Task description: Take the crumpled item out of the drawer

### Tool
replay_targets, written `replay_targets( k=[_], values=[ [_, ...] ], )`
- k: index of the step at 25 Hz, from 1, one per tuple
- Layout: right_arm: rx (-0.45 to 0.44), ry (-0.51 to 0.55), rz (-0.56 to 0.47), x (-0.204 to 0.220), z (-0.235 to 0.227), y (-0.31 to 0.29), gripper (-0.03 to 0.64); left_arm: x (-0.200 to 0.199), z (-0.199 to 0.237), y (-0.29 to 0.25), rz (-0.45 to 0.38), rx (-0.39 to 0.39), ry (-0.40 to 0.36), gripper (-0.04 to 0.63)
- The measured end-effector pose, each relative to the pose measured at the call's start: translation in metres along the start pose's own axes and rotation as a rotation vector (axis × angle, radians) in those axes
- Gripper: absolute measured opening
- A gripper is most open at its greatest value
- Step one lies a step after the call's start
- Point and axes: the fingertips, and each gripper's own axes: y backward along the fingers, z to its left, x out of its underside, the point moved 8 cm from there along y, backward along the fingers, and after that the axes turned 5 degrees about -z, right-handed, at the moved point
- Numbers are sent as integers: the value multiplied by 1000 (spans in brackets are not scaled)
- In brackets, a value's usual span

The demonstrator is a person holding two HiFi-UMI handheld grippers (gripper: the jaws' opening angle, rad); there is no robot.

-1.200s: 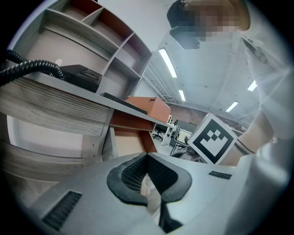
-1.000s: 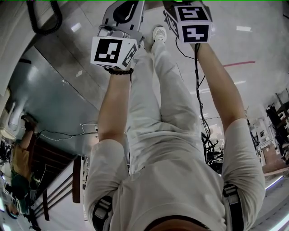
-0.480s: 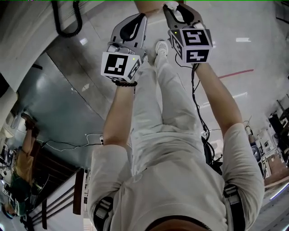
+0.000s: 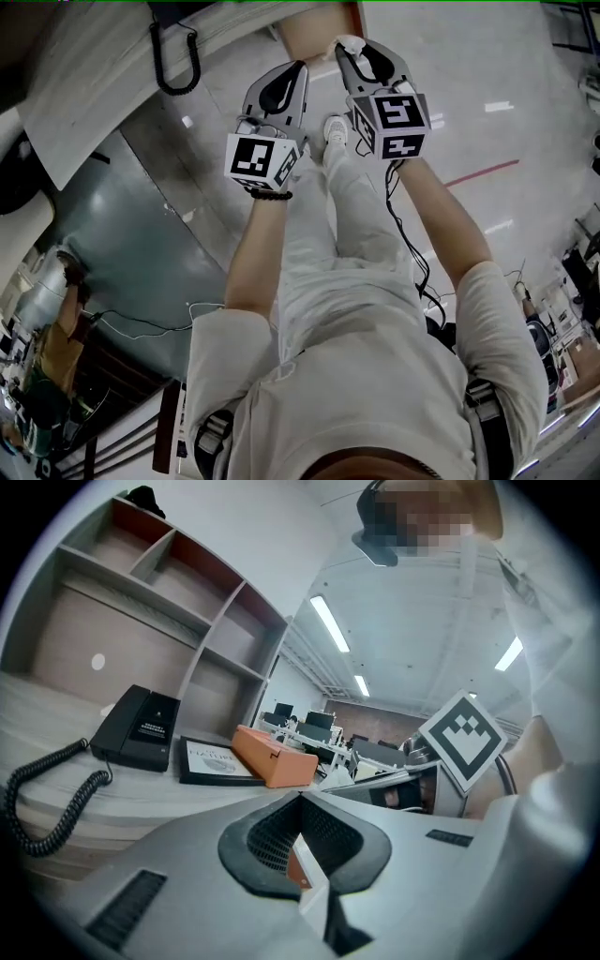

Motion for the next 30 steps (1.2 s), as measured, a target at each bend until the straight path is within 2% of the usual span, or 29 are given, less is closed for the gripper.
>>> replay_targets(
  k=[8,19,30],
  values=[
    [33,-30,-106,-53,-4,52,115,-49,-11,21,-22,-3,-46,-2],
    [61,-61,-206,-111,13,123,115,-117,-41,53,-71,-8,-60,-2],
    [110,-51,-335,-169,-7,187,115,-186,-65,60,-132,10,-138,-2]
  ],
)
